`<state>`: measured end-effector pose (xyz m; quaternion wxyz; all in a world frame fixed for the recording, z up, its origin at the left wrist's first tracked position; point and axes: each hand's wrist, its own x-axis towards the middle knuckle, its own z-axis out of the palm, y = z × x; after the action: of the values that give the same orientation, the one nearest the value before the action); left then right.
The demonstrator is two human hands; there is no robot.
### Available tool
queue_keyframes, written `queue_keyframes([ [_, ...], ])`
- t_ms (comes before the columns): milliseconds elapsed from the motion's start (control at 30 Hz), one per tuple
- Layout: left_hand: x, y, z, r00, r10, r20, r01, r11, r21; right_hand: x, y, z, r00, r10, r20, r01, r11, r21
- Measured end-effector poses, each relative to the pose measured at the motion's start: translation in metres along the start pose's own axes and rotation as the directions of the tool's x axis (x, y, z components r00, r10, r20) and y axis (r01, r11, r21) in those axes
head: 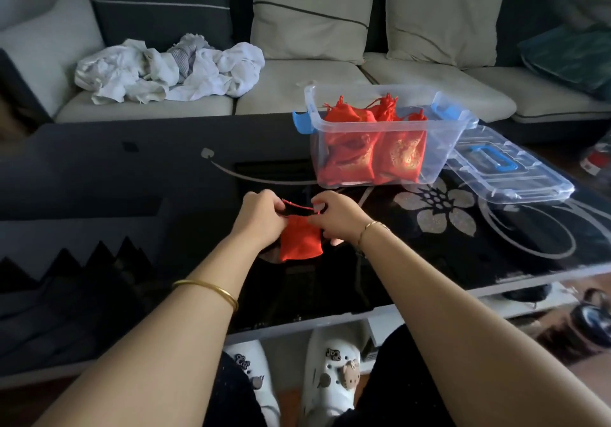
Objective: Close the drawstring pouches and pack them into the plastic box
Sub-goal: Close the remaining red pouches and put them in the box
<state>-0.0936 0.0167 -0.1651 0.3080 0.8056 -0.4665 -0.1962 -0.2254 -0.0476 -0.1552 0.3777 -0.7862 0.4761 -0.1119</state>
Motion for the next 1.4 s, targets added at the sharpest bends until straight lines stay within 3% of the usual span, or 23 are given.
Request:
queue_keyframes([
  [133, -0.002, -0.005, 0.008, 0.997, 0.007, 0.075, -0.021, 0.981, 0.195, 0.007, -0.001, 0.010, 0.989, -0.151, -0.004, 0.148, 0.972, -0.182],
  [267, -0.007, -0.001, 0.010, 0.995, 0.055, 0.077, -0.071, 0.973, 0.218, 0.008, -0.001, 0.013, 0.991, -0.131, 0.027, 0.133, 0.950, -0.281],
  [433, -0.014, 0.014, -0.005, 0.979, 0.203, 0.013, -0.203, 0.974, 0.102, 0.005, 0.004, 0.002, 0.982, -0.183, -0.042, 0.159, 0.929, -0.334],
  [567, -0.022, 0.031, -0.027, 0.952, 0.275, -0.136, -0.283, 0.958, -0.046, -0.007, -0.006, -0.025, 0.923, -0.310, -0.228, 0.258, 0.938, -0.233],
  [633, -0.025, 0.034, -0.034, 0.948, 0.267, -0.176, -0.288, 0.951, -0.113, -0.016, -0.010, -0.035, 0.911, -0.301, -0.281, 0.281, 0.953, -0.109],
  [833, -0.028, 0.018, -0.029, 0.985, 0.152, -0.084, -0.144, 0.985, 0.098, -0.022, 0.008, -0.030, 0.948, -0.152, -0.279, 0.131, 0.987, -0.089],
  [1067, -0.022, 0.006, -0.044, 0.985, 0.073, -0.154, -0.023, 0.952, 0.306, -0.017, 0.021, -0.036, 0.919, -0.088, -0.383, 0.026, 0.986, -0.164],
  [1233, -0.014, -0.011, -0.049, 0.966, -0.021, -0.259, 0.108, 0.939, 0.326, -0.017, 0.025, -0.041, 0.908, -0.051, -0.415, -0.029, 0.983, -0.183],
  [1400, -0.013, -0.013, -0.052, 0.929, -0.053, -0.367, 0.181, 0.929, 0.324, -0.016, 0.028, -0.042, 0.895, -0.086, -0.438, 0.006, 0.983, -0.181],
])
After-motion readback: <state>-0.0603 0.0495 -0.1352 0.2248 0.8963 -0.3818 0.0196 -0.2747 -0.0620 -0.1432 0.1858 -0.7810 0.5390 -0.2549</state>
